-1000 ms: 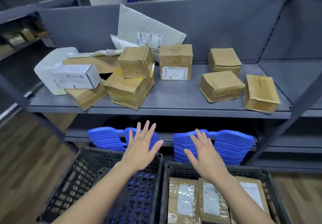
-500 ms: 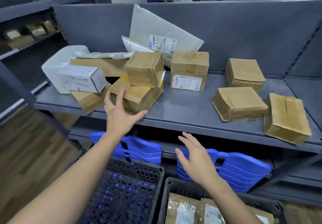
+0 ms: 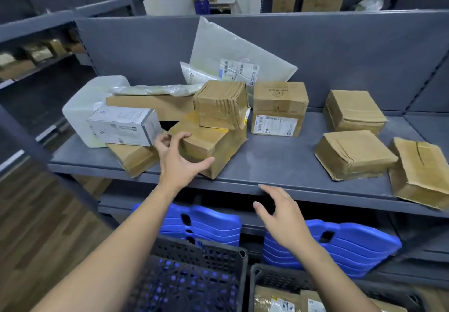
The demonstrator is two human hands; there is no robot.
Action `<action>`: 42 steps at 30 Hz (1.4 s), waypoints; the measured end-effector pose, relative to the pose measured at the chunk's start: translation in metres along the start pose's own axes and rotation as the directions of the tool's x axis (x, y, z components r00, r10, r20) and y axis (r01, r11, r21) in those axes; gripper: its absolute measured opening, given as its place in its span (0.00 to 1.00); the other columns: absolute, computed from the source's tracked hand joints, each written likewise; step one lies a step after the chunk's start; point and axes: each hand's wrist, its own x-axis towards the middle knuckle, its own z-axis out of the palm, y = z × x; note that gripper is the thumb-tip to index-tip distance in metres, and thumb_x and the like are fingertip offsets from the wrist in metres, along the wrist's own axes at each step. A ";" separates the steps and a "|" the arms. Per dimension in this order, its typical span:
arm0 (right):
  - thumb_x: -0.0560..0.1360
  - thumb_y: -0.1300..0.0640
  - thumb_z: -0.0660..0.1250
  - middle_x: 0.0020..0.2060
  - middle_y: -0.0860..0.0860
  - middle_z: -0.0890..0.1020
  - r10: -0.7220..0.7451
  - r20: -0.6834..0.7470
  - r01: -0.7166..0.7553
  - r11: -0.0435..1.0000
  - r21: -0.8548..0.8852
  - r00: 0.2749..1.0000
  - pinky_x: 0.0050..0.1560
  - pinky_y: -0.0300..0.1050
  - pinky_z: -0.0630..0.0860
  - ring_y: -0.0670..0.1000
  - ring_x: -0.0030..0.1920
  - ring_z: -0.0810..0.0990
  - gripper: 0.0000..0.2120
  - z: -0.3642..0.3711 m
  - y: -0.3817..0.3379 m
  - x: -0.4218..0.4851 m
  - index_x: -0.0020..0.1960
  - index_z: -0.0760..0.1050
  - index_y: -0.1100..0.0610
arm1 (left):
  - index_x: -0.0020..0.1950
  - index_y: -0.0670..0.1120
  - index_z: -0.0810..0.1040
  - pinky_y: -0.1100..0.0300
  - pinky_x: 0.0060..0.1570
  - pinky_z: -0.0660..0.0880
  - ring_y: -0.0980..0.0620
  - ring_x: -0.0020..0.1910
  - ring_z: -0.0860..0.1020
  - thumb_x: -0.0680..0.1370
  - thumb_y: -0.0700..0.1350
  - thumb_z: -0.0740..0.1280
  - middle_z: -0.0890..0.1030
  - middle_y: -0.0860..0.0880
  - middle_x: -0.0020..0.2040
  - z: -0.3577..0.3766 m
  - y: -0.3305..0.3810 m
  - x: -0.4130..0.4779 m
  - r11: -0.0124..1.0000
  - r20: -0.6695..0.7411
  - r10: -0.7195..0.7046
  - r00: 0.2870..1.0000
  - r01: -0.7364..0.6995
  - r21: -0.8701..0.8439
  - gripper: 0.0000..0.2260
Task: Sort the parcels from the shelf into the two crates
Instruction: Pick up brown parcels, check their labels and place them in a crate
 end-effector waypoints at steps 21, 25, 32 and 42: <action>0.84 0.56 0.66 0.52 0.52 0.88 0.281 0.041 -0.195 0.545 0.815 0.959 0.45 0.41 0.84 0.51 0.46 0.88 0.16 0.010 -0.034 0.061 0.71 0.77 0.54 | 0.62 0.50 0.84 0.55 0.53 0.73 0.52 0.58 0.81 0.72 0.58 0.72 0.86 0.52 0.58 -0.027 0.059 0.076 0.804 0.383 -0.161 0.909 0.346 -0.483 0.22; 0.82 0.54 0.67 0.44 0.55 0.88 0.293 -0.003 -0.159 0.526 0.835 0.956 0.41 0.41 0.84 0.52 0.37 0.86 0.12 -0.004 -0.045 0.047 0.62 0.81 0.58 | 0.69 0.59 0.74 0.61 0.49 0.78 0.59 0.56 0.82 0.66 0.63 0.73 0.83 0.57 0.62 -0.020 0.059 0.060 0.759 0.510 -0.107 0.854 0.402 -0.513 0.33; 0.62 0.41 0.83 0.43 0.51 0.75 0.000 -0.089 0.058 0.755 0.654 0.996 0.48 0.34 0.74 0.43 0.42 0.76 0.26 -0.023 -0.038 0.015 0.59 0.86 0.42 | 0.73 0.40 0.74 0.46 0.64 0.77 0.42 0.59 0.82 0.65 0.59 0.76 0.81 0.38 0.66 -0.017 0.059 0.049 0.627 0.524 -0.131 0.842 0.479 -0.614 0.41; 0.64 0.38 0.83 0.79 0.49 0.67 -0.148 0.056 0.078 0.759 0.647 0.987 0.72 0.62 0.73 0.52 0.76 0.72 0.53 -0.035 -0.061 -0.030 0.81 0.57 0.34 | 0.73 0.41 0.74 0.47 0.59 0.78 0.42 0.58 0.82 0.66 0.60 0.74 0.81 0.37 0.66 -0.029 0.094 0.024 0.580 0.550 -0.054 0.834 0.474 -0.662 0.40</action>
